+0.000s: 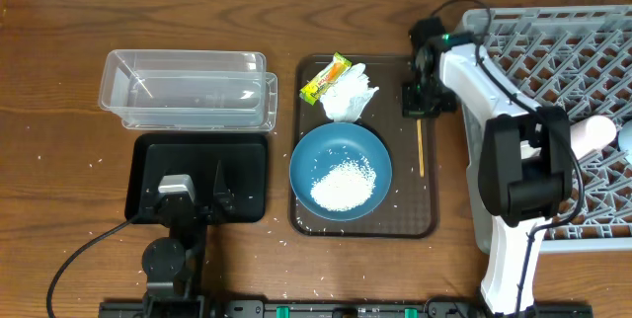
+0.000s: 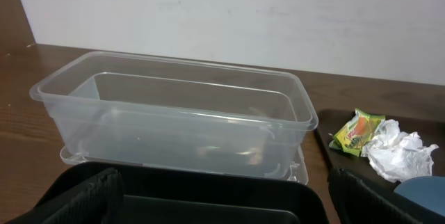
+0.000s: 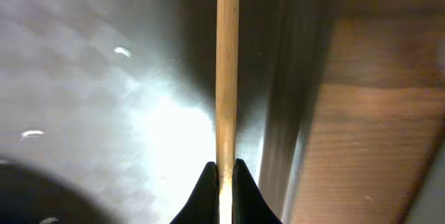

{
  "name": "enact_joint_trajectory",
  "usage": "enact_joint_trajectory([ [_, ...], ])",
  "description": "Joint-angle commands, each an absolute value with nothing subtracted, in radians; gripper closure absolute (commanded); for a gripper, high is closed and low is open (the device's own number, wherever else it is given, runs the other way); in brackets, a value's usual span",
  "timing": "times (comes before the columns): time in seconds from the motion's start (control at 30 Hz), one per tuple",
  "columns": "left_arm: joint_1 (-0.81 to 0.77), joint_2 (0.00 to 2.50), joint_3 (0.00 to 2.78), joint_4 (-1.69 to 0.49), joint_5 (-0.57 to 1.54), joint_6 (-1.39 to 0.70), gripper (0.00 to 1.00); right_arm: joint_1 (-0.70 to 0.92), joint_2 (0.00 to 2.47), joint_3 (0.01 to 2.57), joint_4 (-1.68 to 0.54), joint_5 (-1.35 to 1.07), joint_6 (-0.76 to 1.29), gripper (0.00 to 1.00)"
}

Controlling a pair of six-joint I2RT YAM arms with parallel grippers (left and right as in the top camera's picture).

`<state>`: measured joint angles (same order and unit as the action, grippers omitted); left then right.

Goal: Sort waste into correct bins and load items into the dishwasher rack
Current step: 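Carry the second chopstick to the rack and drop it in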

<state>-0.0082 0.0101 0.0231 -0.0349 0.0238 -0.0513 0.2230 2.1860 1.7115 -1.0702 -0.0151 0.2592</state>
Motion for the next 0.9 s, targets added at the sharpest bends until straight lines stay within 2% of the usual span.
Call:
enact_joint_trajectory([
  [0.0,-0.004,0.004,0.004,-0.071,0.012,-0.046,0.03,0.163,2.155,1.879,-1.123,-0.034,0.236,0.99],
  [0.17,-0.004,0.004,0.004,-0.071,0.012,-0.046,0.03,0.064,2.141,2.105,-1.254,-0.034,0.121,0.99],
  [0.3,-0.004,0.004,0.004,-0.071,0.012,-0.046,0.03,-0.024,2.141,2.186,-1.283,-0.060,0.031,0.99],
  [0.43,-0.004,0.004,0.004,-0.071,0.012,-0.046,0.03,-0.101,2.141,2.181,-1.271,-0.202,-0.110,0.99],
  [0.77,-0.004,0.004,0.004,-0.071,0.012,-0.046,0.04,-0.147,2.145,2.099,-1.197,-0.305,-0.192,0.98],
  [0.83,-0.004,0.004,0.004,-0.071,0.012,-0.046,0.04,-0.142,2.145,2.076,-1.180,-0.304,-0.191,0.87],
  [0.87,-0.004,0.004,0.004,-0.071,0.012,-0.045,0.04,-0.138,2.145,2.065,-1.171,-0.303,-0.179,0.77],
])
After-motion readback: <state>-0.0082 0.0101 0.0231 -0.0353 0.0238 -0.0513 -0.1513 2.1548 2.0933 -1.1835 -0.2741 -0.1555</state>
